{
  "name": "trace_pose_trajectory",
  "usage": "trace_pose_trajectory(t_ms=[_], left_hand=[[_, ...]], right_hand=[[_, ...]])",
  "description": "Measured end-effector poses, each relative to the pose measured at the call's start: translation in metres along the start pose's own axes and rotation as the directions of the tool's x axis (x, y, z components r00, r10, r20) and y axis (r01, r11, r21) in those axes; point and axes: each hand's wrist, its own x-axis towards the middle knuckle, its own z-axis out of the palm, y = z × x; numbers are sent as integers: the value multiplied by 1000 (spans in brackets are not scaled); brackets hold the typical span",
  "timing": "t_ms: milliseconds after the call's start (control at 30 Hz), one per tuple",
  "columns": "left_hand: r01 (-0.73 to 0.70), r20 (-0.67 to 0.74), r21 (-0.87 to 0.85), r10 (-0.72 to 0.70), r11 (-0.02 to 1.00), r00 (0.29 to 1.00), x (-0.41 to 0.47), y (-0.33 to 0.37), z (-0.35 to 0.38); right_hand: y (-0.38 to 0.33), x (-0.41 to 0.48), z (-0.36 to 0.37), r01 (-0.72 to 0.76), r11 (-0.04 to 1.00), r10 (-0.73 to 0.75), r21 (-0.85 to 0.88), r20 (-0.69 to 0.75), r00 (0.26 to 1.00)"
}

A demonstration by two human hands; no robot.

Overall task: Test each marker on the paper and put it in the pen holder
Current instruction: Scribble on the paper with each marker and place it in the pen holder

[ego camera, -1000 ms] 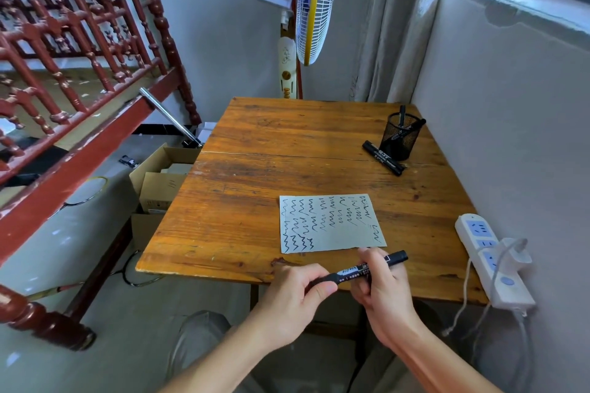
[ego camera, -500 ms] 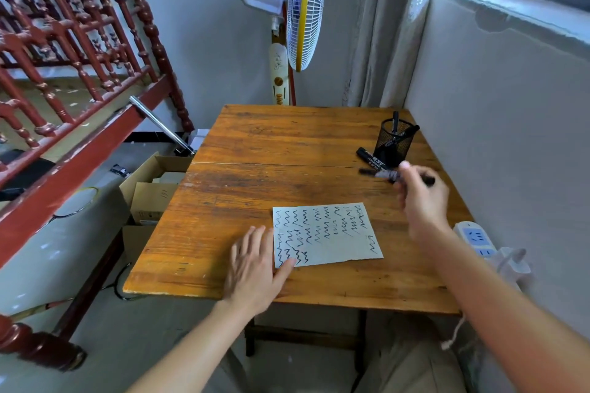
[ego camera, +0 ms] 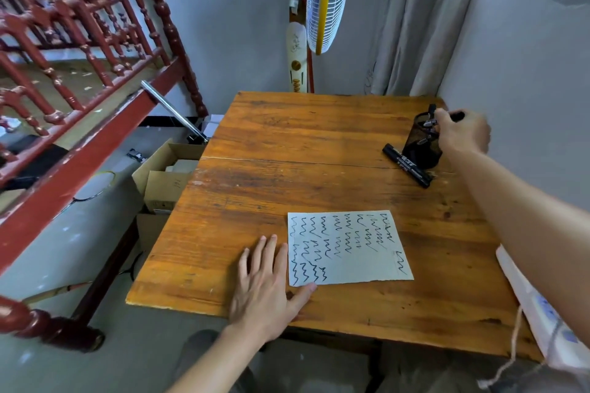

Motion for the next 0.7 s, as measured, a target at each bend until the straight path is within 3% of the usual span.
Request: trace_pose_trajectory(t_ms=[333,600,700], left_hand=[[-3,5,9,3,1000,1000,1,-1,3],[8,5,8,-8,1000,1000,1,1,1],[11,-7,3,-11,1000,1000,1,1,1]], right_hand=[[6,15,23,34,932,-10,-361,68,998],[10,7,14,52,914,6,-403,142,990],[4,-16,3,129,930,-105,-344,89,990]])
